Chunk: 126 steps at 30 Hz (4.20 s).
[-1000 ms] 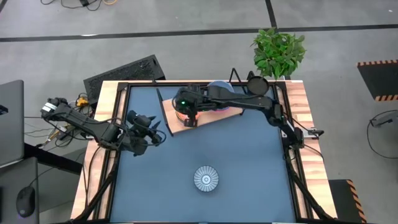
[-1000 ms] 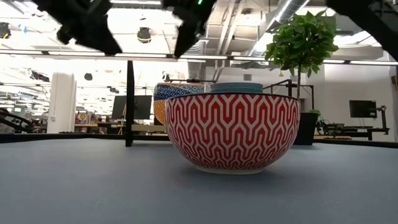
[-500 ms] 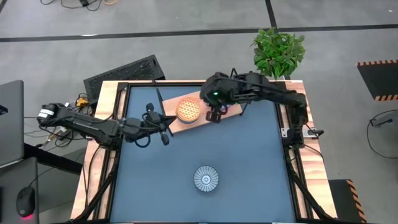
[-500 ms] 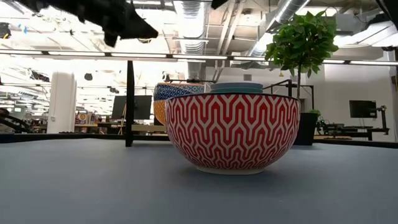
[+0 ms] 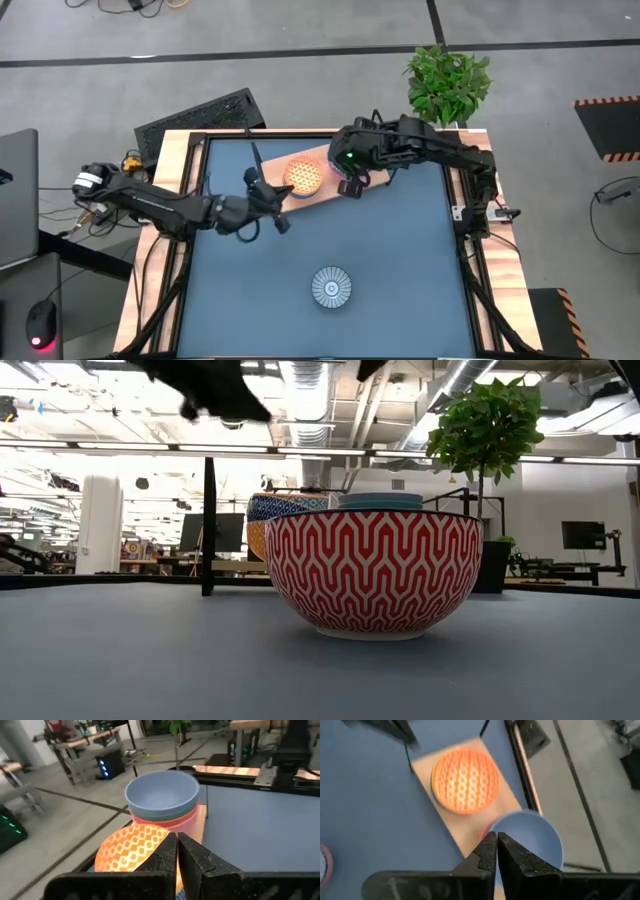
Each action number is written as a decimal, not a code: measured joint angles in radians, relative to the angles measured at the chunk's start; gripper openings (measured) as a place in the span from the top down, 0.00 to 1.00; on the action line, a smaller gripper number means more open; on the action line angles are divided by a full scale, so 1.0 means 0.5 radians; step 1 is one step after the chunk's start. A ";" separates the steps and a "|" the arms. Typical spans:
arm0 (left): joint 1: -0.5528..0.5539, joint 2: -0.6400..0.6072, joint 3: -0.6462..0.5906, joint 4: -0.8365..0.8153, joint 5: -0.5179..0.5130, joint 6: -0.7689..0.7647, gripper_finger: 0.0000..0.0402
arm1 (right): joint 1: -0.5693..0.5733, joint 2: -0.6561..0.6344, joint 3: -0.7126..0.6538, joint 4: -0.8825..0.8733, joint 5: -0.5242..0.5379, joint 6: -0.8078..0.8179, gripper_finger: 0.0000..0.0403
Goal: Place and stack bowls onto a shelf
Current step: Adjust the stacked colored bowls
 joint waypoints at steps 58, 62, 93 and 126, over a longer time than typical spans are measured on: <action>1.080 -0.819 -1.274 0.718 1.369 -0.158 1.00 | -0.157 -0.002 0.001 0.048 -0.010 -0.009 0.91; 1.109 -0.667 -1.240 0.802 1.496 -0.161 1.00 | -0.162 -0.002 0.001 0.063 -0.013 -0.011 0.90; 1.109 -0.062 -1.185 1.540 1.689 0.047 1.00 | -0.367 0.001 -0.754 0.955 -0.392 -0.126 0.93; 1.193 -0.062 -1.127 1.480 1.768 0.298 1.00 | -0.534 0.198 -1.096 1.750 -0.615 -0.129 0.93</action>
